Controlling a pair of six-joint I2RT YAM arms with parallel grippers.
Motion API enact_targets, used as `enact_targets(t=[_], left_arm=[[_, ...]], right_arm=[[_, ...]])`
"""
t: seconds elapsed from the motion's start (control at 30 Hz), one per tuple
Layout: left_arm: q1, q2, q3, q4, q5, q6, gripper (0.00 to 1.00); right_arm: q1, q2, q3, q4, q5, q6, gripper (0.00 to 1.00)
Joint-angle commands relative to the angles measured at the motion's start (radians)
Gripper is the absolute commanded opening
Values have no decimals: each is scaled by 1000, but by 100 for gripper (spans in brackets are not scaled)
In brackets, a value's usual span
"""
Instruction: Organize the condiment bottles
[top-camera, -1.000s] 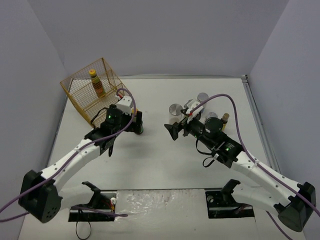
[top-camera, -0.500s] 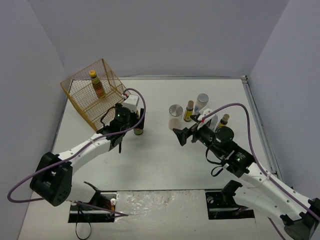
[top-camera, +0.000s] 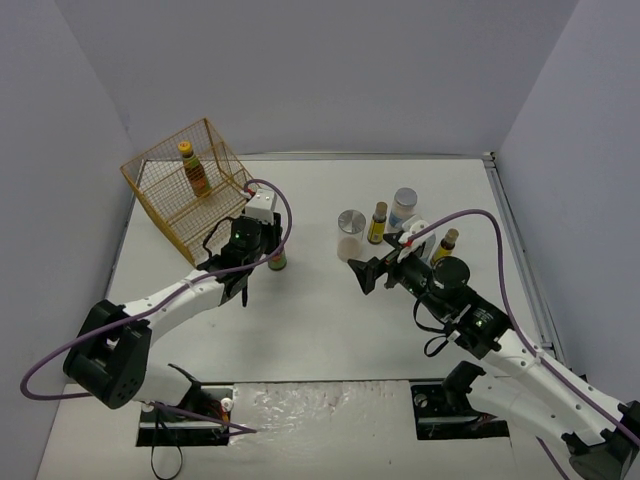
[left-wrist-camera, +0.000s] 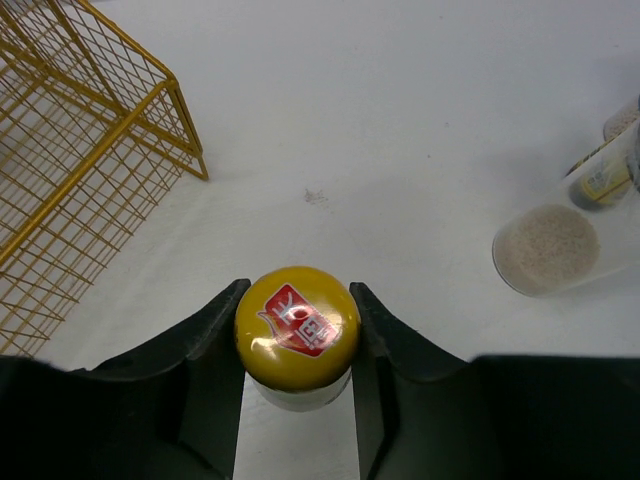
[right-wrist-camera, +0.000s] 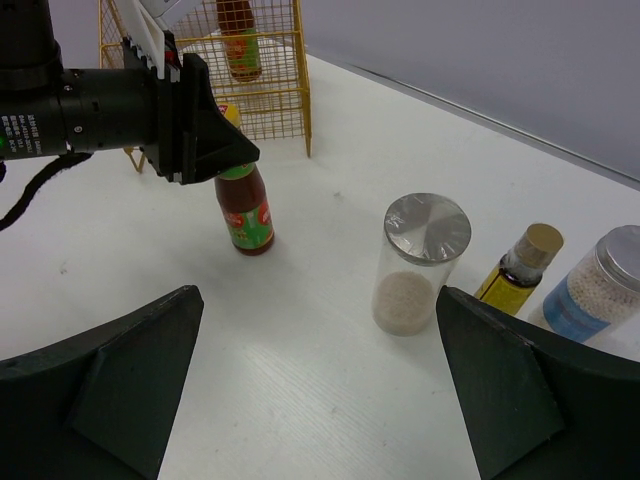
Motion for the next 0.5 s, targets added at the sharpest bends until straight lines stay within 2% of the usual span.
enact_targets(t=[0.0,0.17,0.47], left_arm=[[-4,-12,13,98,6,-22,22],[-5,-58,14,76,-6,-24,1],[-4,-184,63,-39,-58,-13,0]], right_arm=[[-4,-28,3,50,22,22,100],[-4,-58,-15,48,53,29,100],[-4,-48,-12,54,56,38,100]])
